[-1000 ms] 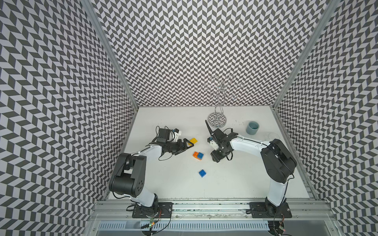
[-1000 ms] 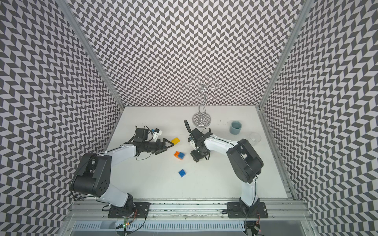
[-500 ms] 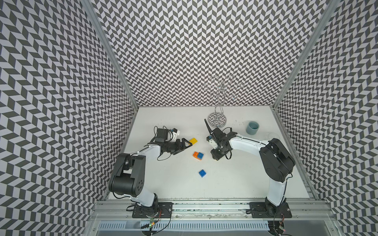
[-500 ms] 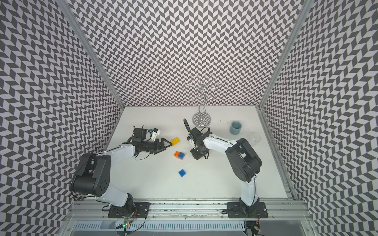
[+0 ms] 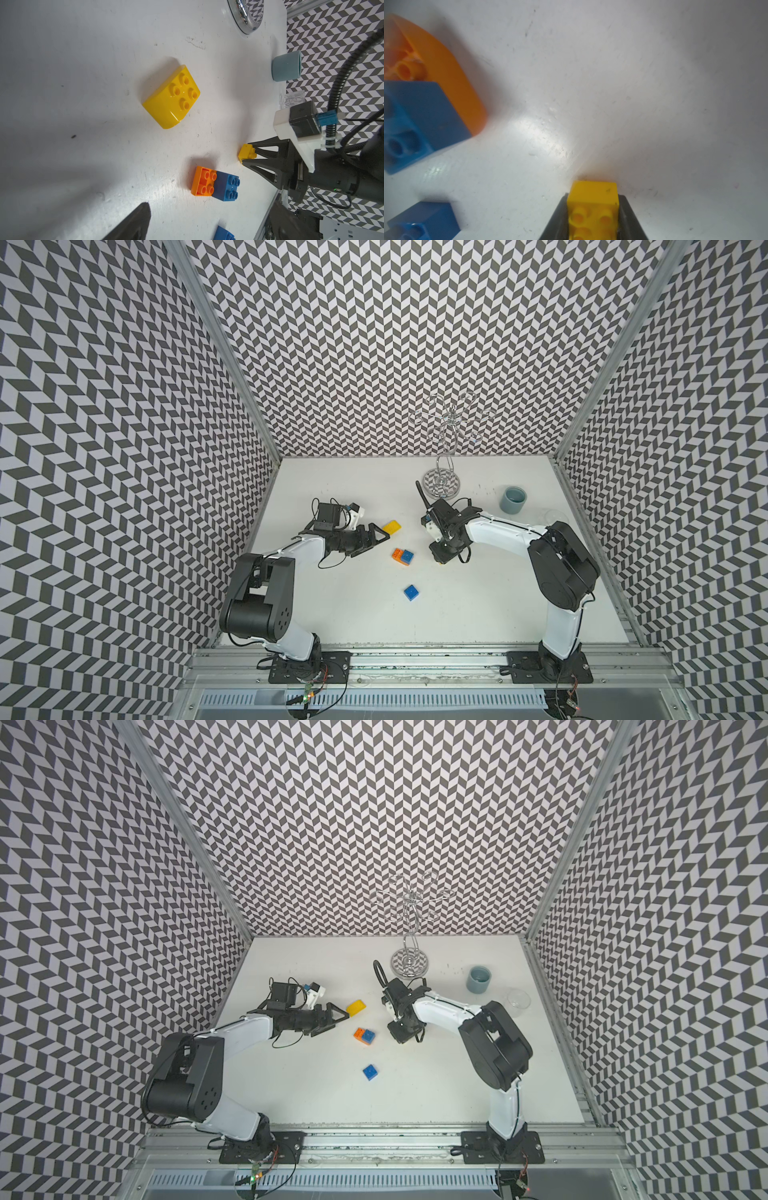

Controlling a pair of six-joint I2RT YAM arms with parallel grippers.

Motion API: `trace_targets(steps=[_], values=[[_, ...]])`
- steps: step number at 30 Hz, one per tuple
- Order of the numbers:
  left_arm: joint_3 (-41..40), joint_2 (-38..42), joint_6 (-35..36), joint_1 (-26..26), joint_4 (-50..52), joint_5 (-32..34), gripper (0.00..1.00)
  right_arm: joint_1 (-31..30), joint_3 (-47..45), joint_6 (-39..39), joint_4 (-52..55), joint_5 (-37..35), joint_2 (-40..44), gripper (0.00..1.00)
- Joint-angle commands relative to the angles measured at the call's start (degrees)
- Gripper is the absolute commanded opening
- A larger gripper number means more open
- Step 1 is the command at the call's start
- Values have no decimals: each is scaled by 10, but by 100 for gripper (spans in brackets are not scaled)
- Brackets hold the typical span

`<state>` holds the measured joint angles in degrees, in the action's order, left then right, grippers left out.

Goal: Assemble the letter s with lego
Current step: Pick up the lego brick from the center of the board.

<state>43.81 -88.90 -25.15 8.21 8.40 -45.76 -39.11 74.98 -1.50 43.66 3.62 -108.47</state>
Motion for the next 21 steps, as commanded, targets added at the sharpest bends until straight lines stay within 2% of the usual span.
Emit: trace_targets(steps=[1,5,9,14,21], values=[[-9,31,12,-5,12,-5,92,-31,32,-39,35,27,63,19],[-20,58,10,-12,15,-2,92,-98,20,-105,46,52,84,19],[-31,80,10,-17,19,-3,92,-152,-1,-156,13,57,81,19],[-41,93,20,-20,31,-4,92,-186,25,-163,-2,51,44,19],[-59,114,23,-30,36,-4,93,-201,31,-164,-7,43,16,19]])
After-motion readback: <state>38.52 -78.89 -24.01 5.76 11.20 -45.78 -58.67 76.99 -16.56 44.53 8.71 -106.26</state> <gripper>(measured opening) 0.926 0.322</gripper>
